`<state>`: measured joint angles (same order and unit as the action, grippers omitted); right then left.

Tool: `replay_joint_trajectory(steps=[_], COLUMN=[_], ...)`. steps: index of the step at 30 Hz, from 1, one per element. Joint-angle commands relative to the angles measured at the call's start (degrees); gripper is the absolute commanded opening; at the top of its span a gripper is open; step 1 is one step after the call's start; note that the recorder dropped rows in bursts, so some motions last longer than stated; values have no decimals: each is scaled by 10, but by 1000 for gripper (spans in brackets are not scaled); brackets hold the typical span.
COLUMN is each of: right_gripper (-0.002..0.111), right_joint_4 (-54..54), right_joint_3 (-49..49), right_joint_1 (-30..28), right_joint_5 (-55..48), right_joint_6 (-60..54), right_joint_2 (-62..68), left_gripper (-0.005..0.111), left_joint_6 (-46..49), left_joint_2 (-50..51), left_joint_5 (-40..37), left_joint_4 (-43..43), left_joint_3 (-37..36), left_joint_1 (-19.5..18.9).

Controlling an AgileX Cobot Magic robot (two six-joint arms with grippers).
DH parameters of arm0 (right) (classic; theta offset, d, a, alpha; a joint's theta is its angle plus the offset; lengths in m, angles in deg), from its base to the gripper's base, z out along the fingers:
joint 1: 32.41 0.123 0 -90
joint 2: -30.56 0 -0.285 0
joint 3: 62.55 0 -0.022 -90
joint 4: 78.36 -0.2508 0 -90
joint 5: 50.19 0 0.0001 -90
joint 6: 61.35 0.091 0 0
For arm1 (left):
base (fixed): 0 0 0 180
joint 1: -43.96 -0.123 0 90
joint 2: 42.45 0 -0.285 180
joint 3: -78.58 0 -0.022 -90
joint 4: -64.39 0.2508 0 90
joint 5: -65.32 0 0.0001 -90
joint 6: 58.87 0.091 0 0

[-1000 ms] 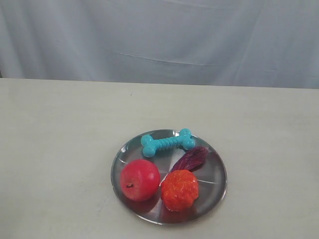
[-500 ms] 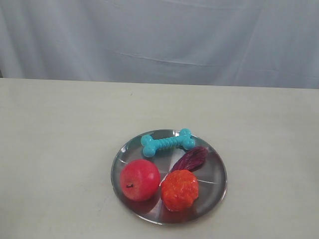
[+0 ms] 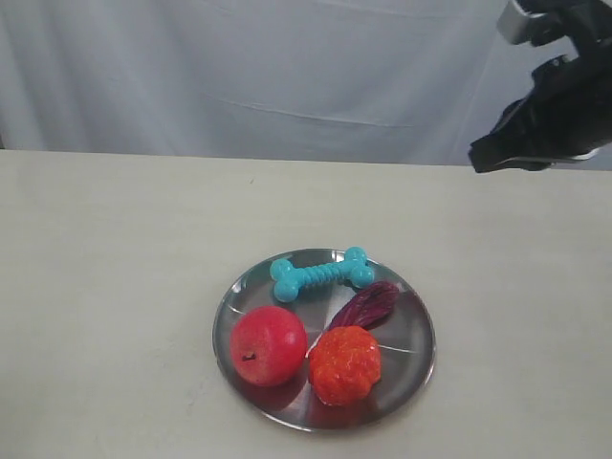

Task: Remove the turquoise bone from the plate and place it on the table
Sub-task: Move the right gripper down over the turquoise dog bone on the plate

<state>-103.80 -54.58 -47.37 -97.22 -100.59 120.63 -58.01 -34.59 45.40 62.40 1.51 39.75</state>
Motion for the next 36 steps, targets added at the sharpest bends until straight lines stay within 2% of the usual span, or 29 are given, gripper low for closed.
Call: replay_joint_trajectory(steps=[1,4,5,9,11,15,17,26,36], right_gripper=[0,0,0,1,11,46,55,54,54], right_joint_4=[-19,-23,-23,-11,24,40,39,70,110], right_joint_3=[-6,-6,-6,-20,-45,-112,-143,-247,-254], right_joint_1=[21,51,64,112,133,148,152,152,152], right_joint_5=[123,191,195,130,114,93,68,9,10], right_joint_6=[-35,-49,-89,-232,-217,-182,-182,-172,-192], right_joint_2=[47,71,81,137,172,240,270,358,431], left_gripper=[0,0,0,0,0,0,0,0,0], left_joint_6=[-2,-2,-2,-2,-2,-2,-2,-2,-2], left_joint_2=[-1,-1,-1,-1,-1,-1,-1,-1,-1], left_joint_5=[3,3,3,3,3,3,3,3,3], left_joint_4=[0,0,0,0,0,0,0,0,0], left_joint_3=[-1,-1,-1,-1,-1,-1,-1,-1,-1], left_joint_1=[-3,-3,-3,-3,-3,-3,-3,-3,-3])
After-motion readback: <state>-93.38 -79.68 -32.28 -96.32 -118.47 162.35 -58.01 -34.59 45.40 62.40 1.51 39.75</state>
